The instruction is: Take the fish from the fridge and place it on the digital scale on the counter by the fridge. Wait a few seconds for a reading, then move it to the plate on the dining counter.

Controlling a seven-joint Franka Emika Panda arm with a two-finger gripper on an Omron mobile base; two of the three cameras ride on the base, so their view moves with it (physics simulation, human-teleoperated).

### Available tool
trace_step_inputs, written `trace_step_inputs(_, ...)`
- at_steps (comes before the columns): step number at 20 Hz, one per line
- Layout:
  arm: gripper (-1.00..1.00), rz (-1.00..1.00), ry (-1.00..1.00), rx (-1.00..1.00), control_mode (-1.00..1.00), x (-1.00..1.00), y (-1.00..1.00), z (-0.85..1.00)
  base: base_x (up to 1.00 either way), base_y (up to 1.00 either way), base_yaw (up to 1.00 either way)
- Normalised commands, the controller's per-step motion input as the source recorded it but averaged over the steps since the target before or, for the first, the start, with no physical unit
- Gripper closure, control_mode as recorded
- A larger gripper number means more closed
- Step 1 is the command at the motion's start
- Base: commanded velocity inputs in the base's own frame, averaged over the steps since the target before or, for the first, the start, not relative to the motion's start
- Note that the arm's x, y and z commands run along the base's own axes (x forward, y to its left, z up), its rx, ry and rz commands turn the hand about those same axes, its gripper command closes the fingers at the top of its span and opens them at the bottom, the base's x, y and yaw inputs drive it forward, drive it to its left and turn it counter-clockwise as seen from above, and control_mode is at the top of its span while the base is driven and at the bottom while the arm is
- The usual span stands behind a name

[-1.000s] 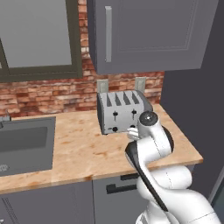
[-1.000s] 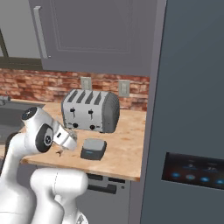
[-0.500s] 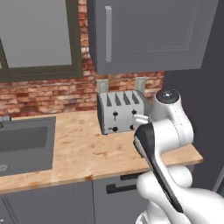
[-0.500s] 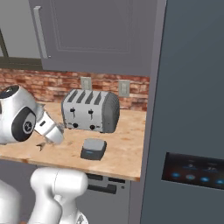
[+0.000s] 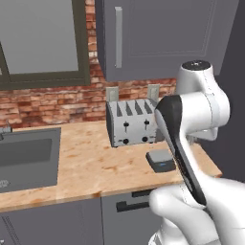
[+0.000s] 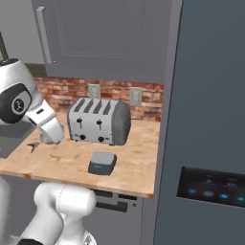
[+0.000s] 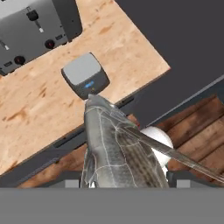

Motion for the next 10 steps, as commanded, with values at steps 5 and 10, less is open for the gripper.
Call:
trace_step_inputs(5,1.00,-0.02,0.05,0.00,1.00,-0.12,-0.10,0.00,-0.22,0.00,-0.03)
trace_step_inputs(10,1.00,0.00,0.00,0.00,1.00,0.00,0.00,0.00,-0.99,0.02,-0.28)
